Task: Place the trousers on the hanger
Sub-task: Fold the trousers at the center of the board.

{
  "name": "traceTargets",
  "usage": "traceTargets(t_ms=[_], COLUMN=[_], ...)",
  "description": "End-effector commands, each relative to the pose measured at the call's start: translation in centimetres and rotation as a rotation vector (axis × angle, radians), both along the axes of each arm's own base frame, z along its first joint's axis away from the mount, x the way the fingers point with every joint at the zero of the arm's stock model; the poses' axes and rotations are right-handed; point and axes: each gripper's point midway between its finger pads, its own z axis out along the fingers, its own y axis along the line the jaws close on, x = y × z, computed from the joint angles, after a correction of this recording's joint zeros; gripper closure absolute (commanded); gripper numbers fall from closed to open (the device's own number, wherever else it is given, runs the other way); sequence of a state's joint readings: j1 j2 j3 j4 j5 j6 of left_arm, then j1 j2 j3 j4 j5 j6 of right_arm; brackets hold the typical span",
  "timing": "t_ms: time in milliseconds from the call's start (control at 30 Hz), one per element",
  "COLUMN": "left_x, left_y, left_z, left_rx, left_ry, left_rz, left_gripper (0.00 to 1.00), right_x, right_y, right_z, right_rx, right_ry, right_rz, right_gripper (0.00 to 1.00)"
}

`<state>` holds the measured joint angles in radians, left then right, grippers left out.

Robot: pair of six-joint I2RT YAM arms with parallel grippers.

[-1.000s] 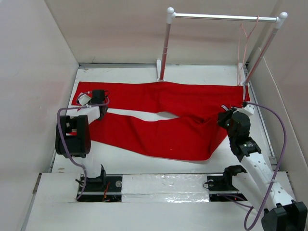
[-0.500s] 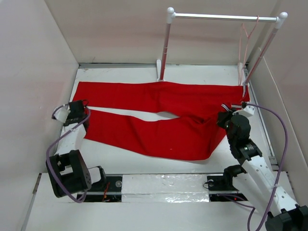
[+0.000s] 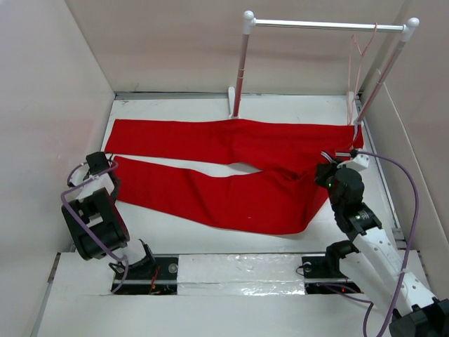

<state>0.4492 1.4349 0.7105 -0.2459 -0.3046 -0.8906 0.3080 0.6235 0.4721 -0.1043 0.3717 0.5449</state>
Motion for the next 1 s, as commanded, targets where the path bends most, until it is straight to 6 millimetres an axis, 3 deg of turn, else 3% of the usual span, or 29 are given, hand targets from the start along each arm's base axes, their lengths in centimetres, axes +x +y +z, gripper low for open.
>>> traceTargets(t_ms=[0,300,367,500,600,700,733,800,867,900,933,967], left_x=[0.9,-0.6,0.0,0.0,0.2,2.3,3.5,5.4,6.7,6.7,6.9,7.2], left_y=[0.8,2.0,1.9,1.5,1.5,1.4,0.5,0.5,0.7,0.7,0.9,1.1], left_z=[0.3,-0.1,-0.4,-1.7,-1.5,2.4,3.8,8.1,13.9,16.4,17.9,20.3], left_rx=[0.012,0.075,0.063,0.035,0.041,0.105,0.126,0.184,0.254,0.286,0.309,0.34], left_ry=[0.005,0.069,0.062,0.068,0.058,-0.028,-0.058,-0.147,-0.274,-0.334,-0.355,-0.399], left_rz=[0.009,0.068,0.044,0.037,0.028,-0.019,-0.065,-0.091,-0.115,-0.116,-0.127,-0.123], left_gripper=[0.63,0.64,0.69,1.0,1.0,1.0,1.0,1.0,1.0,1.0,1.0,1.0], right_x=[0.7,1.1,1.0,0.8,0.9,0.9,0.9,0.8,0.1,-0.1,-0.7,-1.4], right_y=[0.4,0.0,0.0,-0.3,-0.4,-0.7,-0.7,-0.9,-1.5,-2.1,-2.6,-3.8], right_z=[2.8,2.6,2.4,2.4,2.7,2.7,2.8,2.9,3.9,4.3,6.1,6.2], right_rx=[0.022,0.022,0.018,0.012,0.013,0.013,0.013,0.006,0.0,-0.009,-0.005,-0.023], right_ry=[-0.093,-0.079,-0.07,-0.07,-0.074,-0.074,-0.072,-0.061,-0.059,-0.058,-0.092,-0.08], right_rz=[0.004,-0.006,-0.003,-0.008,-0.011,-0.018,-0.018,-0.025,-0.051,-0.071,-0.093,-0.148], right_gripper=[0.99,0.99,1.0,1.0,1.0,1.0,1.0,1.0,1.0,1.0,1.0,1.0])
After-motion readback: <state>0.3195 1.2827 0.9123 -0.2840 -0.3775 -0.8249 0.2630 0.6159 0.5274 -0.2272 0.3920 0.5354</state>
